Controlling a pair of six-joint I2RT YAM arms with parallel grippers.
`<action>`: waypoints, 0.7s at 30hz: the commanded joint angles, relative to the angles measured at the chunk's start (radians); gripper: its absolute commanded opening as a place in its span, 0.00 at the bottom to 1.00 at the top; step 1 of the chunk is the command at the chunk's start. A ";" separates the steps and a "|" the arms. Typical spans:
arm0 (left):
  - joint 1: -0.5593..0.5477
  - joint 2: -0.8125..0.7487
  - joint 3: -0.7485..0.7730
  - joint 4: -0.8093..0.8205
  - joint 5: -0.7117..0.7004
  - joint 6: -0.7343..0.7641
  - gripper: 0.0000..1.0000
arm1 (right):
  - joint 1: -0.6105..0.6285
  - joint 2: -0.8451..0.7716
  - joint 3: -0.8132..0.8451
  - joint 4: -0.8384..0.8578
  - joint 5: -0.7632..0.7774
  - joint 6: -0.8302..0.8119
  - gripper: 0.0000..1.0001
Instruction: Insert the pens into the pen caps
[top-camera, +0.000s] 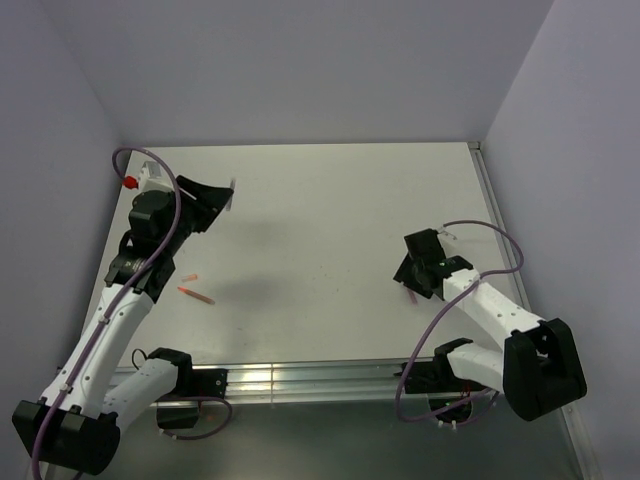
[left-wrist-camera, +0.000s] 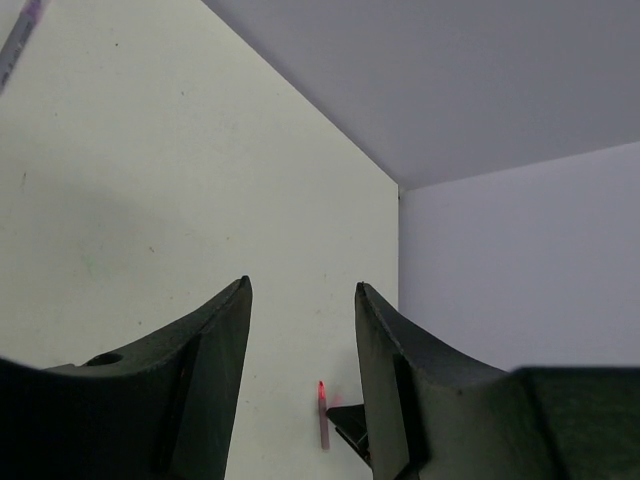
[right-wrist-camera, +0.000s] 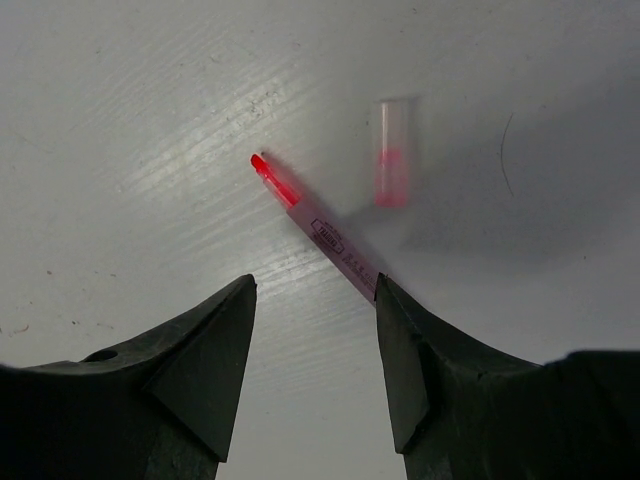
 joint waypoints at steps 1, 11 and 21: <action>0.001 -0.024 -0.014 0.007 0.043 0.033 0.51 | -0.020 0.013 -0.008 0.053 0.037 0.011 0.59; 0.001 -0.034 -0.020 0.010 0.071 0.041 0.51 | -0.025 0.069 -0.024 0.096 0.007 -0.006 0.58; 0.003 -0.033 -0.014 0.008 0.085 0.042 0.52 | -0.025 0.130 -0.006 0.099 -0.018 -0.026 0.56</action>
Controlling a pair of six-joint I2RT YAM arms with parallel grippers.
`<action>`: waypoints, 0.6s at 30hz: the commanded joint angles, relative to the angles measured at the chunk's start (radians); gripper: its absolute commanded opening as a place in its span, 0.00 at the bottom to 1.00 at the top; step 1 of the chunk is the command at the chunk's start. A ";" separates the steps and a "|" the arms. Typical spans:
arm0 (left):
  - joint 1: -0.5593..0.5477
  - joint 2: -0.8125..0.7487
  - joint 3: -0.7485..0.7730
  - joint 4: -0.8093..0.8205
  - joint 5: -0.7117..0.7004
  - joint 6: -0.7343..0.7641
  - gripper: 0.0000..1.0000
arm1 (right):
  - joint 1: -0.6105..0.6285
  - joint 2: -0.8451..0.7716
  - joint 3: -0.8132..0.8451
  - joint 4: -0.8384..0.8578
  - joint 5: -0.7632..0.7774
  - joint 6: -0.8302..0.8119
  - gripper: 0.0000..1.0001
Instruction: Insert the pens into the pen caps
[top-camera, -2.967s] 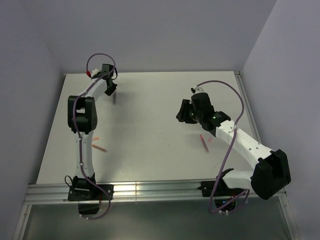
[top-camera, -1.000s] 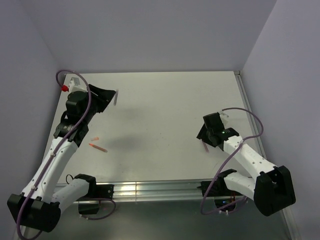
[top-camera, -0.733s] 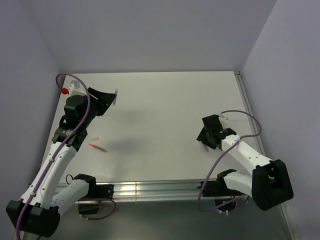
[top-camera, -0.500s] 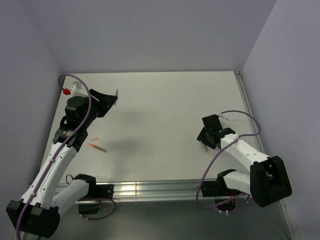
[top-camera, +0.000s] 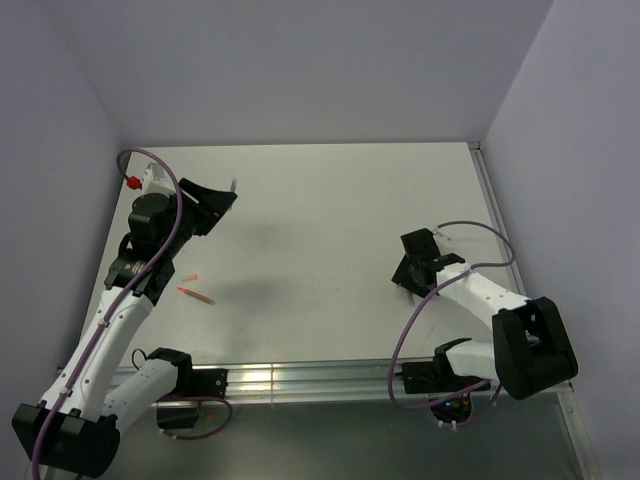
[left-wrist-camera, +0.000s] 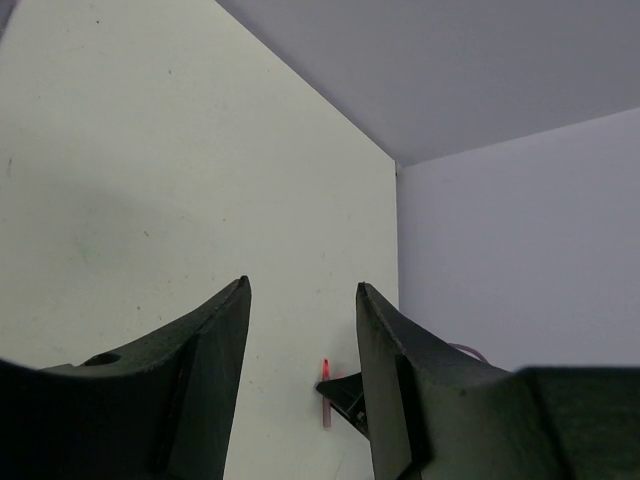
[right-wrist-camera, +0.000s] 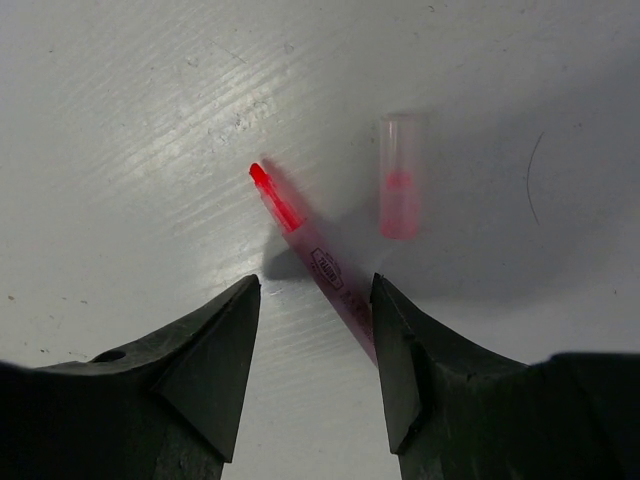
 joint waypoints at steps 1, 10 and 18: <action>0.003 -0.015 0.010 0.012 0.026 0.020 0.52 | -0.006 0.022 0.011 0.016 0.002 -0.013 0.56; 0.007 -0.012 0.014 0.009 0.040 0.030 0.52 | -0.006 0.088 0.031 0.016 -0.029 -0.034 0.40; 0.021 -0.015 0.024 0.006 0.060 0.037 0.52 | -0.005 0.165 0.064 -0.033 -0.030 -0.062 0.33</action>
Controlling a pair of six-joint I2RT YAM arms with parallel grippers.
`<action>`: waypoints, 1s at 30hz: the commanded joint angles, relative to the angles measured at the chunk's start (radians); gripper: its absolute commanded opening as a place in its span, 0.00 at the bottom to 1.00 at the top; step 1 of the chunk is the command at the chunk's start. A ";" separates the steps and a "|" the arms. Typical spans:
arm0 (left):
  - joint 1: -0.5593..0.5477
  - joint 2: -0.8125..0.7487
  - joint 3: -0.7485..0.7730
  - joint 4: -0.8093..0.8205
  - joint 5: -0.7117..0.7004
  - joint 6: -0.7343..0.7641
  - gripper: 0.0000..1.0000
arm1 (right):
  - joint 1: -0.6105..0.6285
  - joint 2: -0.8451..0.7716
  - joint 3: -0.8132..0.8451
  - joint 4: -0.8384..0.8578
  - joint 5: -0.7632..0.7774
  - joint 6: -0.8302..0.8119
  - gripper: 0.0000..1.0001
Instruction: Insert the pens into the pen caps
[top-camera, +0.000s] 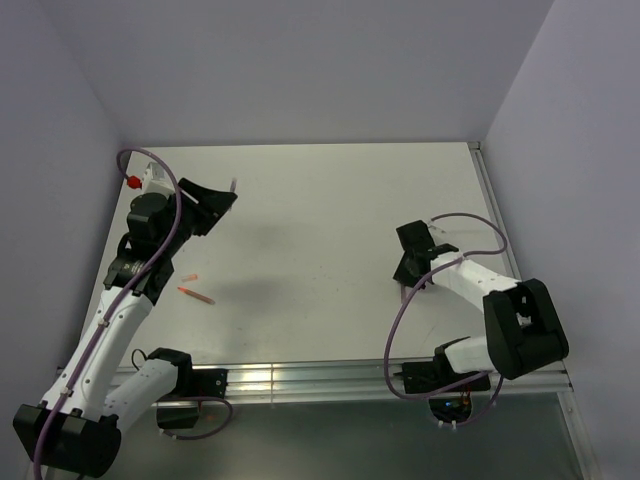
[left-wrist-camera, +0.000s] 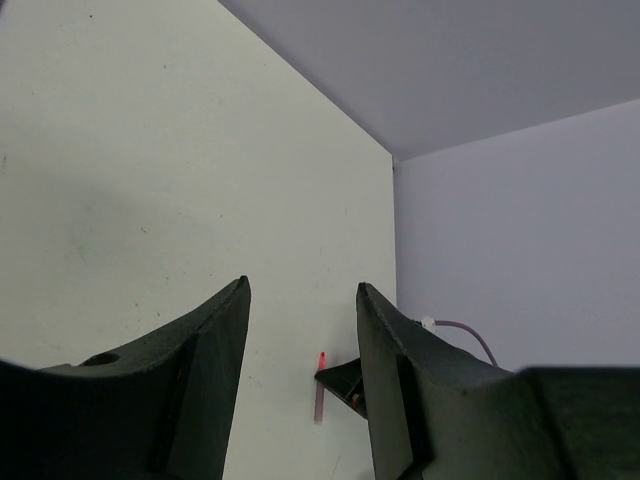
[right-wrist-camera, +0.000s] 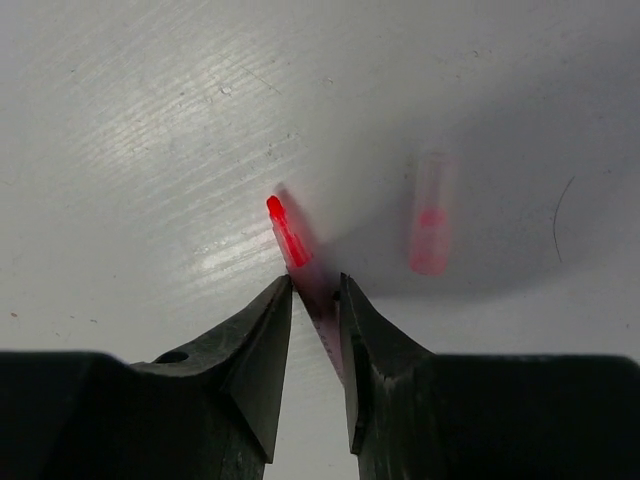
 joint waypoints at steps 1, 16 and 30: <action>0.009 -0.012 0.024 0.003 0.028 0.036 0.52 | -0.004 0.064 0.001 -0.048 -0.021 -0.018 0.33; 0.060 -0.036 0.028 -0.004 0.088 0.039 0.52 | 0.005 -0.030 0.119 -0.183 0.068 -0.013 0.00; 0.068 -0.032 0.037 -0.003 0.114 0.037 0.52 | -0.237 -0.033 0.321 -0.313 0.171 -0.162 0.00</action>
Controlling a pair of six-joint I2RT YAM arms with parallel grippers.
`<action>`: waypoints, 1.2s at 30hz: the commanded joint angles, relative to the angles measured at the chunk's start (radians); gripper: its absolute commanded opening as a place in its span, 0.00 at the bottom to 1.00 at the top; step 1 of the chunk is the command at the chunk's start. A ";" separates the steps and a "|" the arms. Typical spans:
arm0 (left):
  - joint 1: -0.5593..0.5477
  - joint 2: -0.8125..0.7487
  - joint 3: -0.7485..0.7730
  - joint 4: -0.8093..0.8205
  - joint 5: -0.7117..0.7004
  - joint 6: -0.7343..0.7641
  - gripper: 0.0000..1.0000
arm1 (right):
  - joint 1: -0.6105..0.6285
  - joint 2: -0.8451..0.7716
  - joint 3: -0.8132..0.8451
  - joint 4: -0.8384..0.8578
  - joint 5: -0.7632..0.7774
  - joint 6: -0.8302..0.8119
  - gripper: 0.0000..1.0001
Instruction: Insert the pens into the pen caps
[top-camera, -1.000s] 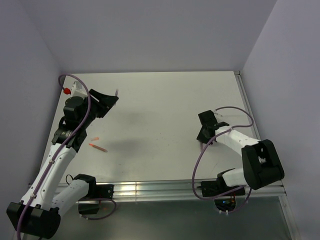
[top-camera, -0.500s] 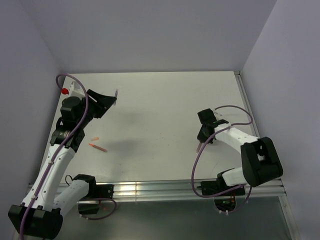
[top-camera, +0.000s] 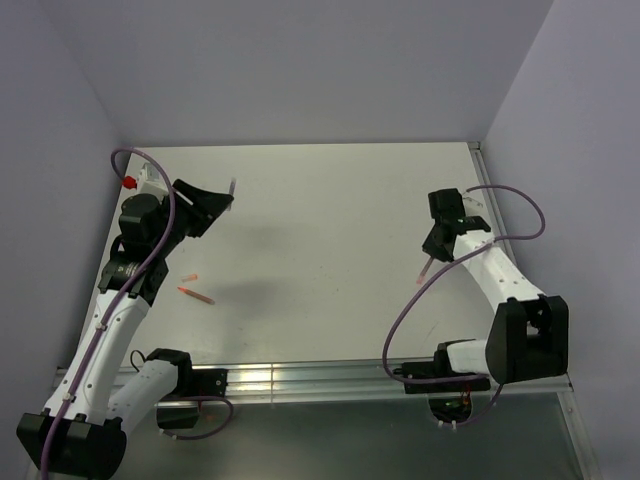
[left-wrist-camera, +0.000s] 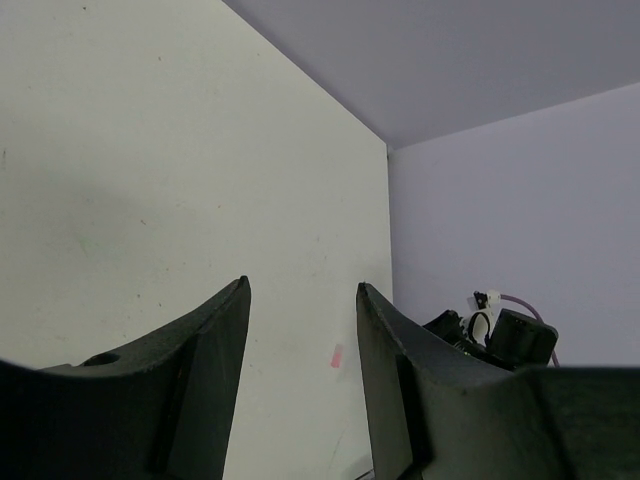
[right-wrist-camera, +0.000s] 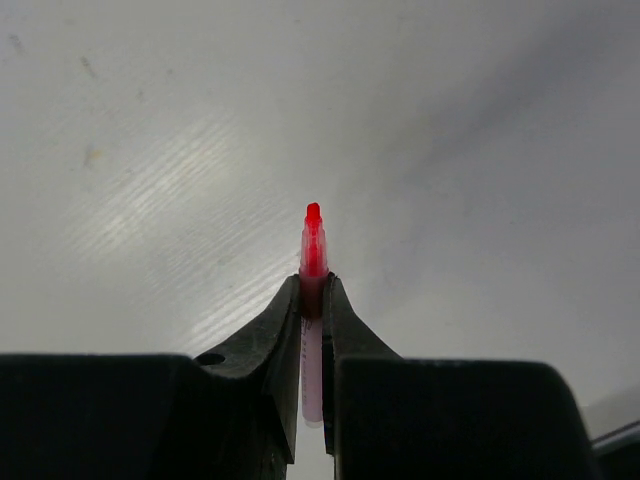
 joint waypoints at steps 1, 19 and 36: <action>0.005 -0.008 0.040 0.018 0.027 0.022 0.52 | -0.050 0.023 0.045 -0.066 0.082 -0.065 0.00; 0.016 -0.008 0.039 0.024 0.039 0.028 0.52 | -0.058 0.192 0.044 -0.044 0.139 -0.099 0.00; 0.019 0.006 0.048 0.015 0.024 0.036 0.52 | 0.126 0.341 0.088 0.051 0.225 0.028 0.00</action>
